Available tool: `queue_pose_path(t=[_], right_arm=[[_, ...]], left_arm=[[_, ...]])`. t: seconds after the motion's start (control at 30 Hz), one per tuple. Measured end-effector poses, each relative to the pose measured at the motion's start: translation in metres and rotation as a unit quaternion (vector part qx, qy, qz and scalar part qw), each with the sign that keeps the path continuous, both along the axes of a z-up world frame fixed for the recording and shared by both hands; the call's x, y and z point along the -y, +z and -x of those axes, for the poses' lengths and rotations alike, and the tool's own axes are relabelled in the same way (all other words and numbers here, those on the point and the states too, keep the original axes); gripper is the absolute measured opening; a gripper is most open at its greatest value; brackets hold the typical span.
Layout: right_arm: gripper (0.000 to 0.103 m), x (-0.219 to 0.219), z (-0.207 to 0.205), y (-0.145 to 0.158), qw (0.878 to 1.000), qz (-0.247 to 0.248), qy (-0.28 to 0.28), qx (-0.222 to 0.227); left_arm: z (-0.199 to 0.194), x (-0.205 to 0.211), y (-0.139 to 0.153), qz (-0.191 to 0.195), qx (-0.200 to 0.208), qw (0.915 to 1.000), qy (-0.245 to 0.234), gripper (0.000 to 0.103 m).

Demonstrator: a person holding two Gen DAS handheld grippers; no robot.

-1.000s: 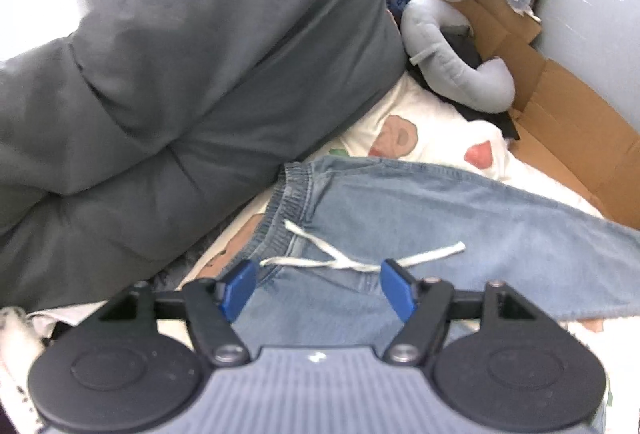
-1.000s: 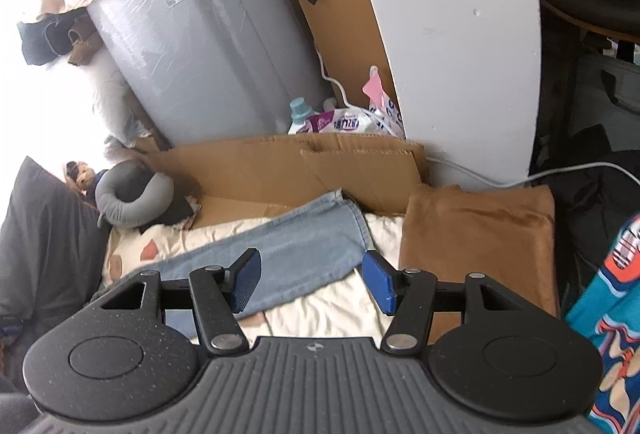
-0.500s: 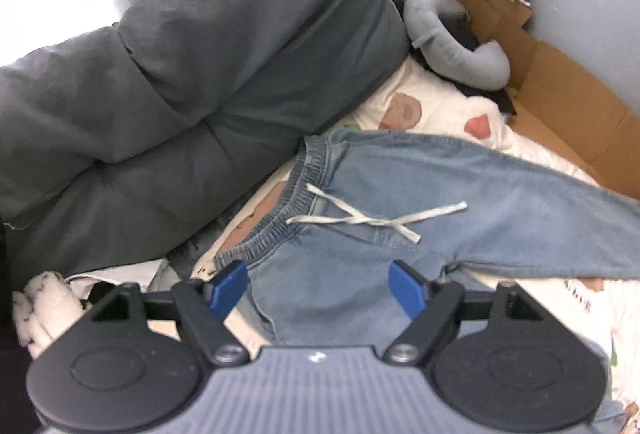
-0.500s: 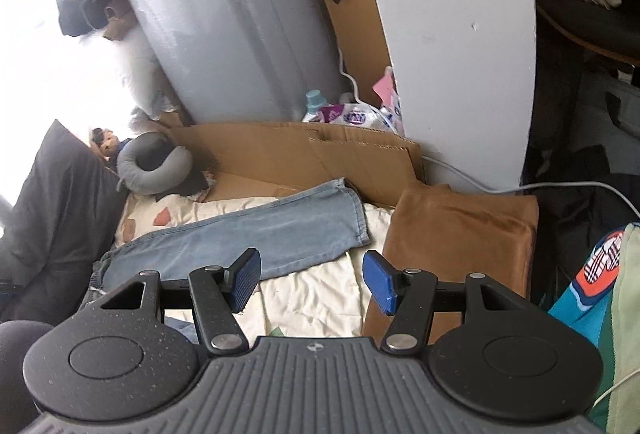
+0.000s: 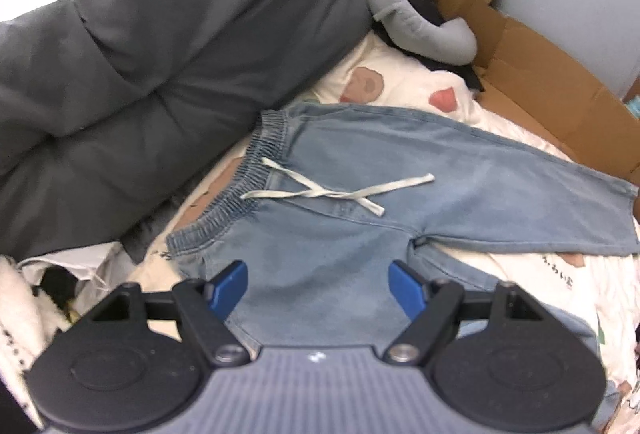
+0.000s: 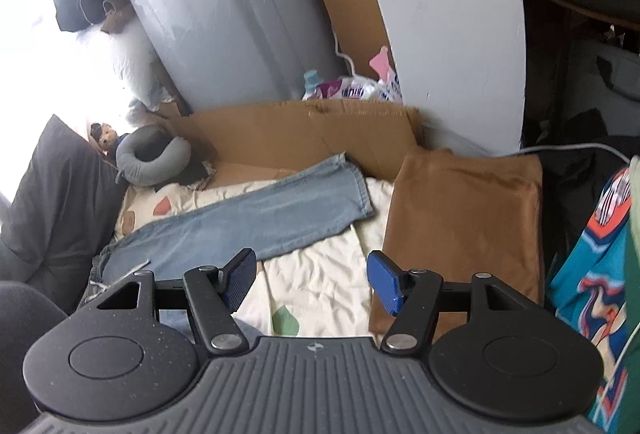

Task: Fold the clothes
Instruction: 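Move the right tool to the jeans leg hem and close on it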

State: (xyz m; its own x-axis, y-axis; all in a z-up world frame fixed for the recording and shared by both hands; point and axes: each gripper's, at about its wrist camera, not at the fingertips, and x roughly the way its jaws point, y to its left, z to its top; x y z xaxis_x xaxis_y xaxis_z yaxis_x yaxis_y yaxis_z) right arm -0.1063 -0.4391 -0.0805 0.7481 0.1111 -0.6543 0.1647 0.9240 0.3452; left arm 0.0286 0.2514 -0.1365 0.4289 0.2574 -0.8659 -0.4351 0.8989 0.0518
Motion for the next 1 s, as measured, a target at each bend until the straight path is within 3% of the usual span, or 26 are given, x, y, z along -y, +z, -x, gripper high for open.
queue_pose_path(t=[0.2,0.43,0.7,1.0], right_arm=[[0.068,-0.009,0.0,-0.044,1.0,-0.018,0.0,-0.026],[0.067,-0.025,-0.002,-0.117,0.994,-0.062,-0.002,-0.087],[0.067,-0.054,-0.003,-0.2,0.983,-0.094,0.009,-0.161],[0.067,-0.067,-0.005,-0.266,0.969,-0.126,-0.013,-0.214]], left_arm=[[0.008,-0.003,-0.026,0.009,-0.001,0.9999,0.011,0.08],[0.023,-0.015,-0.067,0.01,-0.03,0.9989,0.033,0.079],[0.035,-0.024,-0.1,0.02,-0.049,0.997,0.057,0.079],[0.042,-0.032,-0.137,0.047,-0.059,0.9932,0.089,0.079]])
